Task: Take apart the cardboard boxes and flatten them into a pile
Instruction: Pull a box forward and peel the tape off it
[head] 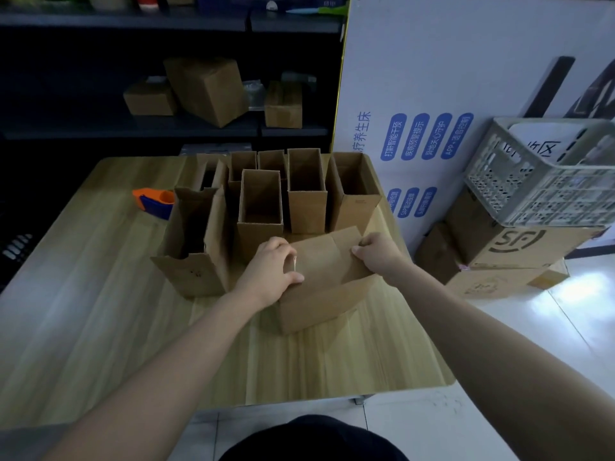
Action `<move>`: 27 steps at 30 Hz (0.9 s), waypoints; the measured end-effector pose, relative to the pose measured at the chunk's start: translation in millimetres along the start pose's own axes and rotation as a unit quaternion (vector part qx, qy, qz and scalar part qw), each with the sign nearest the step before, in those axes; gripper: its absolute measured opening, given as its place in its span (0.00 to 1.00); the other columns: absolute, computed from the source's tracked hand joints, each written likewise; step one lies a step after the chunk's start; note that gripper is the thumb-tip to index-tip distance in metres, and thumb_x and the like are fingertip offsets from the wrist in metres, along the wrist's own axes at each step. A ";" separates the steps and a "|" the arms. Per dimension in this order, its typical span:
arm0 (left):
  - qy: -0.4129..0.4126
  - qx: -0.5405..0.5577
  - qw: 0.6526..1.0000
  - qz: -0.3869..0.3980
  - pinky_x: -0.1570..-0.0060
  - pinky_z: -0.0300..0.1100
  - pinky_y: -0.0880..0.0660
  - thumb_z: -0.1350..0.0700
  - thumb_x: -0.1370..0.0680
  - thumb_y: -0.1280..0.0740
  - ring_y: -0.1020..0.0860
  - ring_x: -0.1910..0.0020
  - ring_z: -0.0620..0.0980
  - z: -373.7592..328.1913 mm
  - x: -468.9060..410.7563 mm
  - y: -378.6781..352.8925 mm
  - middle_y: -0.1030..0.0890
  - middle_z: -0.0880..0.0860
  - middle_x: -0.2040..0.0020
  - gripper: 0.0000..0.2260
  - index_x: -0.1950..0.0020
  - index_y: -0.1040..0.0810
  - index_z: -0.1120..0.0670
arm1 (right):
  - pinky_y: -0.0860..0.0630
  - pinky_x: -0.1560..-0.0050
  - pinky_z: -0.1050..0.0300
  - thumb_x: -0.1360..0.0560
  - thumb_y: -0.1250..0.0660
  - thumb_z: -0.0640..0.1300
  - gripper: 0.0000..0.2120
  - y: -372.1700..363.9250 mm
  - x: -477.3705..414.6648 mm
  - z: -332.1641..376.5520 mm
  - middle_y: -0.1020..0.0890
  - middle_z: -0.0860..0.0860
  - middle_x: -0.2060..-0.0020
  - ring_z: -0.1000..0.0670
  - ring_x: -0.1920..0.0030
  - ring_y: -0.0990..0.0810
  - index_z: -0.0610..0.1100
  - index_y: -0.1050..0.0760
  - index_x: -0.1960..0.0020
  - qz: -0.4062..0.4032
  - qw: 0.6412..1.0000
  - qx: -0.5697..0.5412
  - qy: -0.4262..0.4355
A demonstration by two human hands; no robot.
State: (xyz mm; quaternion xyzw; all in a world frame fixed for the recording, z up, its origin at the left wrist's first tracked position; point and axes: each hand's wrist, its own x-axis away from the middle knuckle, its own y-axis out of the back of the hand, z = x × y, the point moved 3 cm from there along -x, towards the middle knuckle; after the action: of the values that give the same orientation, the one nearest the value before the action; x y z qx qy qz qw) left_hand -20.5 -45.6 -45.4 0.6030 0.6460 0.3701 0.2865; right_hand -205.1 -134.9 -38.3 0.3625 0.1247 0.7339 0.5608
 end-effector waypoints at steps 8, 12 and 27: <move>0.048 0.024 0.998 -0.031 0.35 0.43 0.36 0.54 0.25 0.31 0.37 0.34 0.49 -0.8 -9.6 -2.3 0.31 0.52 0.37 0.13 0.42 0.24 0.55 | 0.61 0.27 0.38 0.33 0.26 0.59 0.51 -22.4 -11.9 10.8 0.52 0.53 0.22 0.43 0.23 0.63 0.53 0.55 0.21 0.107 0.914 0.340 0.194; 0.069 0.028 0.996 -0.045 0.37 0.45 0.36 0.52 0.23 0.32 0.36 0.36 0.50 -1.2 -16.9 -3.4 0.28 0.51 0.40 0.06 0.52 0.22 0.54 | 0.63 0.26 0.42 0.32 0.27 0.60 0.51 -24.2 -21.4 11.3 0.53 0.53 0.22 0.45 0.23 0.64 0.50 0.56 0.21 0.132 0.905 0.351 0.200; 0.044 -0.009 0.998 -0.032 0.41 0.46 0.40 0.55 0.22 0.35 0.29 0.43 0.50 -2.1 -36.9 -8.3 0.24 0.47 0.49 0.06 0.58 0.24 0.48 | 0.62 0.26 0.43 0.31 0.26 0.56 0.50 -26.3 -27.6 9.5 0.52 0.53 0.22 0.47 0.23 0.62 0.49 0.54 0.21 0.143 0.910 0.333 0.199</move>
State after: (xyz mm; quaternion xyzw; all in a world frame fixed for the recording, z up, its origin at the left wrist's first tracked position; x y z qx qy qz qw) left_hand -22.9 -82.5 -53.9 0.5626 0.6738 0.3921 0.2750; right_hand -176.5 -153.3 -57.9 0.3890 0.4179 0.7787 0.2601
